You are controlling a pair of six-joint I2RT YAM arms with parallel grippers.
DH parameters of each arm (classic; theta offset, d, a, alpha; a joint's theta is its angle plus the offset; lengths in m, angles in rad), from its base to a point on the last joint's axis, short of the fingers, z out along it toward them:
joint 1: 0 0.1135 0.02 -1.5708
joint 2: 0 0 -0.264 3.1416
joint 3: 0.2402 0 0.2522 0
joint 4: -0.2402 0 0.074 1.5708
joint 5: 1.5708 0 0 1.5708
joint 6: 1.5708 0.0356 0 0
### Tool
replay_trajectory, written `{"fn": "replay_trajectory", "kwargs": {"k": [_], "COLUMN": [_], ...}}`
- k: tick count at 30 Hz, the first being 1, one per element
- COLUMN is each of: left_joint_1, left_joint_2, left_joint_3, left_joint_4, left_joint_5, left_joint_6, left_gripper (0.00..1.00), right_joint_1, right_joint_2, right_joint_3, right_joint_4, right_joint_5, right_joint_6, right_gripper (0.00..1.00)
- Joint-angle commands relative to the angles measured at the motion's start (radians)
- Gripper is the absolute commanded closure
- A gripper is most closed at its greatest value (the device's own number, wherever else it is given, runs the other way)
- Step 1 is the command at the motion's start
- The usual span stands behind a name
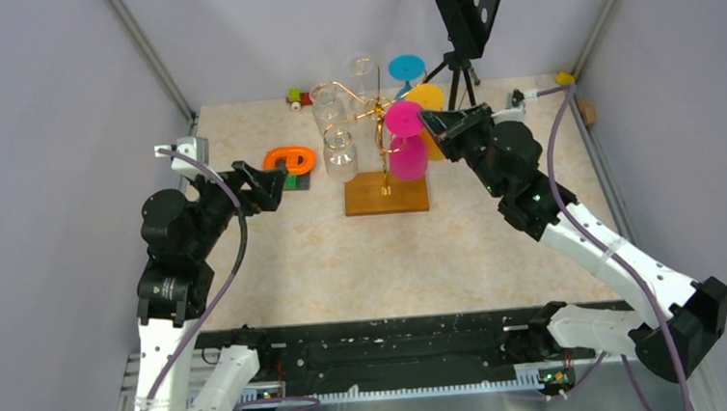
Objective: Take the wine glass off the wine glass rack
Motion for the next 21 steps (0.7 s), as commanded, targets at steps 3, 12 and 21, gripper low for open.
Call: {"fn": "replay_trajectory", "kwargs": {"k": [3,12,21], "left_joint_1": [-0.004,-0.004,-0.245], "left_joint_2": [0.007,0.026,0.059], "left_joint_3": [0.014,0.004,-0.126], "left_joint_4": [0.032,0.120,0.517], "left_joint_5": [0.118,0.357,0.535], "left_joint_6": [0.006,-0.043,-0.116], "left_gripper": [0.04,0.04,0.04], "right_joint_1": [0.015,0.015,0.015], "right_joint_2": [-0.105,-0.271,-0.559], "right_joint_3": [-0.022,-0.103,-0.248], "right_joint_4": [-0.010,-0.154,-0.302], "right_joint_5": [0.030,-0.007,-0.085], "right_joint_6": [0.040,0.100,0.225], "right_gripper": [1.00,1.00,1.00]}}
